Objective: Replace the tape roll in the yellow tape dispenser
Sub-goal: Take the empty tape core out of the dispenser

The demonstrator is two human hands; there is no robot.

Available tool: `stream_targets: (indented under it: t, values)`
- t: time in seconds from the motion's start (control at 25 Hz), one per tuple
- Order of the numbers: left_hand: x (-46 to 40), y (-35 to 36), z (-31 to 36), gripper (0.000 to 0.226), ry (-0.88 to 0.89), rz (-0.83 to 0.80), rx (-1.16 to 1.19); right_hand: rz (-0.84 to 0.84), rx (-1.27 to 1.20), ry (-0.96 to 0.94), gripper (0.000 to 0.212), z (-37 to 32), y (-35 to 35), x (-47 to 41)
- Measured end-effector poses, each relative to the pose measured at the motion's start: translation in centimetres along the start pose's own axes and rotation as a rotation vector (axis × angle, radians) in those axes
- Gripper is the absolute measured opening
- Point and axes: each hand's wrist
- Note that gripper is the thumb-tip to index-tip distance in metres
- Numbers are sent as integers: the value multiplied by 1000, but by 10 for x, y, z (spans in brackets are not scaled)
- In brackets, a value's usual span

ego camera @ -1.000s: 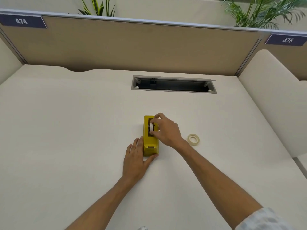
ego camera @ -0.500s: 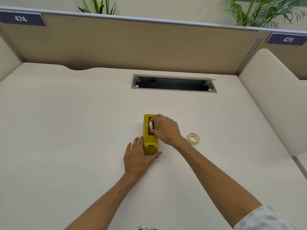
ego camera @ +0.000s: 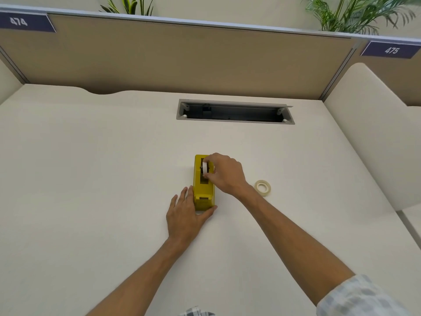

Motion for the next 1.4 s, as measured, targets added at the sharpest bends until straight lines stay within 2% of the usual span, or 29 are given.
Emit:
stream_targets:
  t: [0.24,0.48,0.72,0.8,1.0,1.2,1.4]
  values:
    - [1,-3,-3,106,-53,-105,92,46,-97,13,43,0,-1,6]
    - [10,-15,-23,72,47,-145,336,82,-271,10,45,0,-10,11]
    - [2,-51,-7,50,101,95,541,115,-502,28,43,-6,-15,28]
    - [-3,-65,6,46,117,117,665,122,-559,14,42,-11,-16,36]
    - [-14,-75,20,44,47,-114,1012,137,-668,-21,36,-19,-17,55]
    - [-12,-72,16,36,-12,-118,1079,134,-657,-23,37,-20,-20,66]
    - [-7,-78,13,29,27,-112,1042,158,-575,-27,42,-15,-23,75]
Point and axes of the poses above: each hand's wrist, its own x-axis away from the middle knuckle, its own y-axis out of the palm, z = x × y
